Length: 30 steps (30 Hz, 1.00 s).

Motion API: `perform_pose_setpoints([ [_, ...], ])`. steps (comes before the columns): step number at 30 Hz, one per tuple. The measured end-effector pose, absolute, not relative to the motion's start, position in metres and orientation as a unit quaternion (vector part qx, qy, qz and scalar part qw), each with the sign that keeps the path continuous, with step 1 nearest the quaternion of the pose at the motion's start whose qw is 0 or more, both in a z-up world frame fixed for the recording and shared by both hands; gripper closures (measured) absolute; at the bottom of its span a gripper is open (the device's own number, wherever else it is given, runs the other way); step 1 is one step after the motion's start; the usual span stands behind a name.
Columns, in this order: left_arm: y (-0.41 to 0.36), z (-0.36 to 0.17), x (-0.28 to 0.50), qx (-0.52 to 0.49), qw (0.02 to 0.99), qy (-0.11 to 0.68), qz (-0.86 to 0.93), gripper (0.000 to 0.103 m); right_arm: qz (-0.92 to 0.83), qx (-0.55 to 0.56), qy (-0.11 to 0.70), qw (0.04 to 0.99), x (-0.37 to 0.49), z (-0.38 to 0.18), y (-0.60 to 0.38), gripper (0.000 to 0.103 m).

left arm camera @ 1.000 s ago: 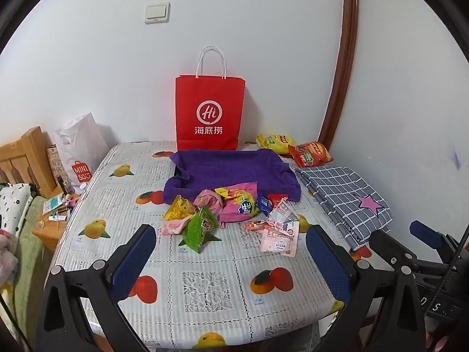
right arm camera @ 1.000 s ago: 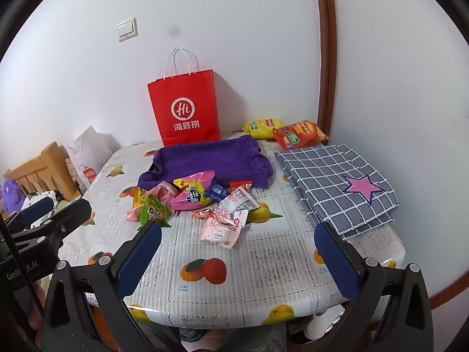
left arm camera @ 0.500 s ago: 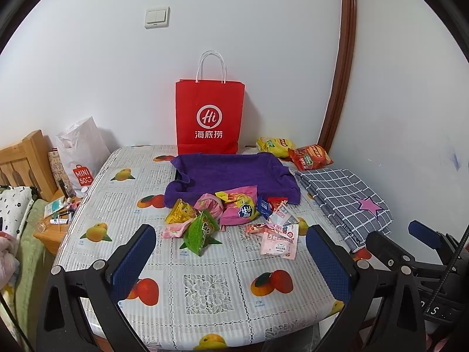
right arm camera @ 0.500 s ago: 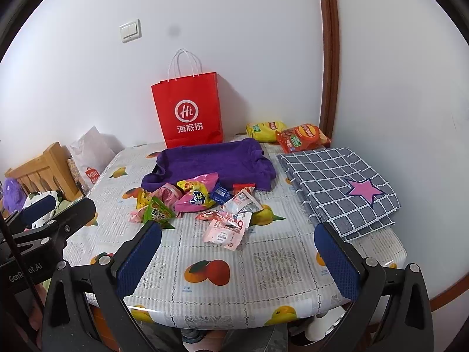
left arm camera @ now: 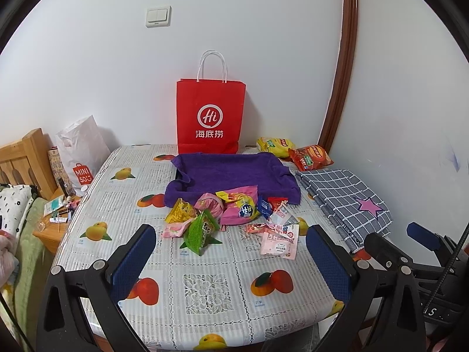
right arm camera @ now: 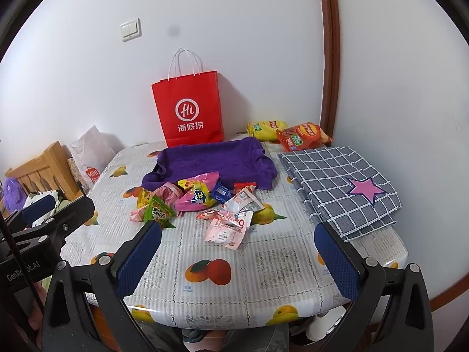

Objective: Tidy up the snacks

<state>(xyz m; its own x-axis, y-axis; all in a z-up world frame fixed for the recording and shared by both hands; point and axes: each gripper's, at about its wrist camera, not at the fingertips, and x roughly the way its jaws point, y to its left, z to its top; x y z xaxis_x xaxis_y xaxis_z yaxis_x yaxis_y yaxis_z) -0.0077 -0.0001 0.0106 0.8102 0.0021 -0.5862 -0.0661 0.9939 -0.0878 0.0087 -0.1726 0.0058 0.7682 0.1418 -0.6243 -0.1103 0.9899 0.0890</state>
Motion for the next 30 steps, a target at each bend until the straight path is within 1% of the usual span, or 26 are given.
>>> perform_pose_setpoints([
  [30, 0.0021, 0.0112, -0.0082, -0.054, 0.95, 0.306, 0.017, 0.0, 0.07, 0.025, 0.328, 0.942, 0.0053, 0.0083, -0.172, 0.0],
])
